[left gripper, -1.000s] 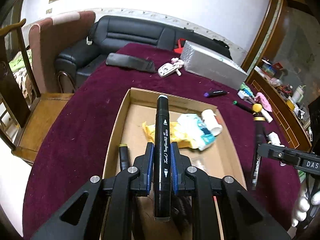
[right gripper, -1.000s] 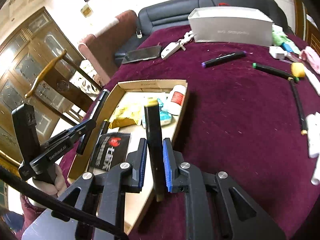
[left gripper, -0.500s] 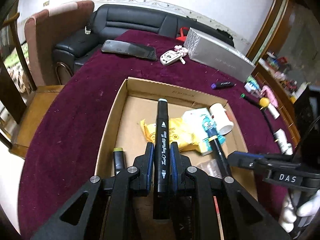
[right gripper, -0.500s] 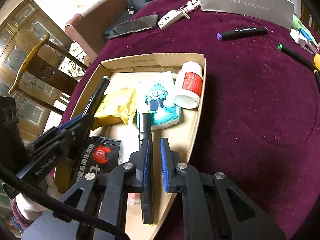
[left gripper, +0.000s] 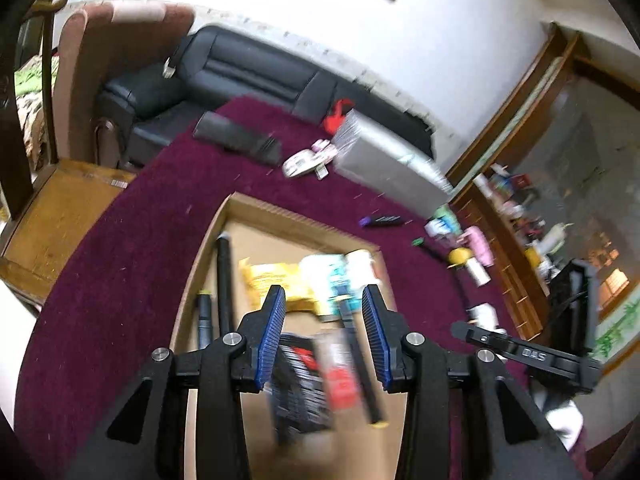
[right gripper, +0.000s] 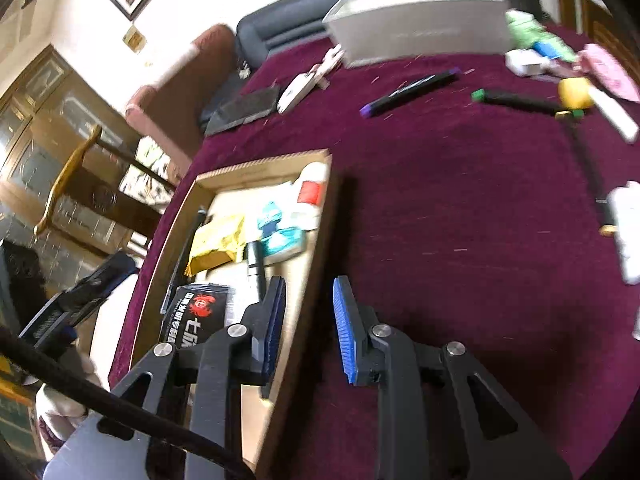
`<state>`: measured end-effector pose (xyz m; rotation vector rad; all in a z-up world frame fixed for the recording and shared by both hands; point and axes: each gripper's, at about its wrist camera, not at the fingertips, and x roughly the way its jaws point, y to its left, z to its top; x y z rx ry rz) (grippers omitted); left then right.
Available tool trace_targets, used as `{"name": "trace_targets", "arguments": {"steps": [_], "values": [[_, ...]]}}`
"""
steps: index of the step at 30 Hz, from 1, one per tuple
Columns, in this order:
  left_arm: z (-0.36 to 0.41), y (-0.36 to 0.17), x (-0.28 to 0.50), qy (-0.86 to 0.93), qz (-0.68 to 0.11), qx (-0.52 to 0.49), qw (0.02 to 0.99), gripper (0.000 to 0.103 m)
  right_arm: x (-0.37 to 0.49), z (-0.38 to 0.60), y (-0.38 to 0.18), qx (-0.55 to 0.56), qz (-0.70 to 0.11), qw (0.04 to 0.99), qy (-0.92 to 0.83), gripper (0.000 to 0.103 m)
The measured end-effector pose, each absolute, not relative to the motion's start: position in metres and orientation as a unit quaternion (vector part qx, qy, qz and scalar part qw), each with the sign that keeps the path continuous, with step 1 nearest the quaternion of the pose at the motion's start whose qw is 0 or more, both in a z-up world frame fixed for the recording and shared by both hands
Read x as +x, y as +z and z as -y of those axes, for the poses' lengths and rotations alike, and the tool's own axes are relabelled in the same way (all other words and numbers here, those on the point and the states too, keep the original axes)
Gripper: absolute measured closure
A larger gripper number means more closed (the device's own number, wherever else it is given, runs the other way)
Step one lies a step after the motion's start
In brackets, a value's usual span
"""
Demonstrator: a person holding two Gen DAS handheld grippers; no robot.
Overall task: Organize objects
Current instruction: 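Carry both black markers over the cardboard tray and open both grippers, then move right gripper toward the white bottles while left gripper grasps a black marker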
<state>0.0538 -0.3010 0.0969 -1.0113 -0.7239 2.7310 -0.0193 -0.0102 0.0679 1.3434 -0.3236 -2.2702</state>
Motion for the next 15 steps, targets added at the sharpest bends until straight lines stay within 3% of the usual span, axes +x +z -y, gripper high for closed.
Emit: {"name": "trace_targets", "arguments": {"steps": [5, 7, 9, 11, 15], "values": [[0.260, 0.170, 0.108, 0.935, 0.216, -0.252, 0.127, 0.067, 0.014, -0.054, 0.122, 0.440, 0.120, 0.213, -0.864, 0.081], [0.245, 0.196, 0.126, 0.940, 0.215, -0.218, 0.150, 0.060, 0.034, -0.083, 0.155, 0.410, 0.118, 0.199, -0.882, 0.081], [0.225, 0.225, 0.148, 0.945, 0.210, -0.178, 0.175, 0.052, 0.056, -0.112, 0.191, 0.376, 0.119, 0.187, -0.900, 0.073], [0.201, 0.252, 0.168, 0.948, 0.196, -0.146, 0.204, 0.052, 0.080, -0.140, 0.225, 0.342, 0.124, 0.171, -0.916, 0.063], [0.162, 0.299, 0.188, 0.952, 0.146, -0.124, 0.240, 0.052, 0.122, -0.190, 0.296, 0.278, 0.117, 0.117, -0.946, 0.061]]}}
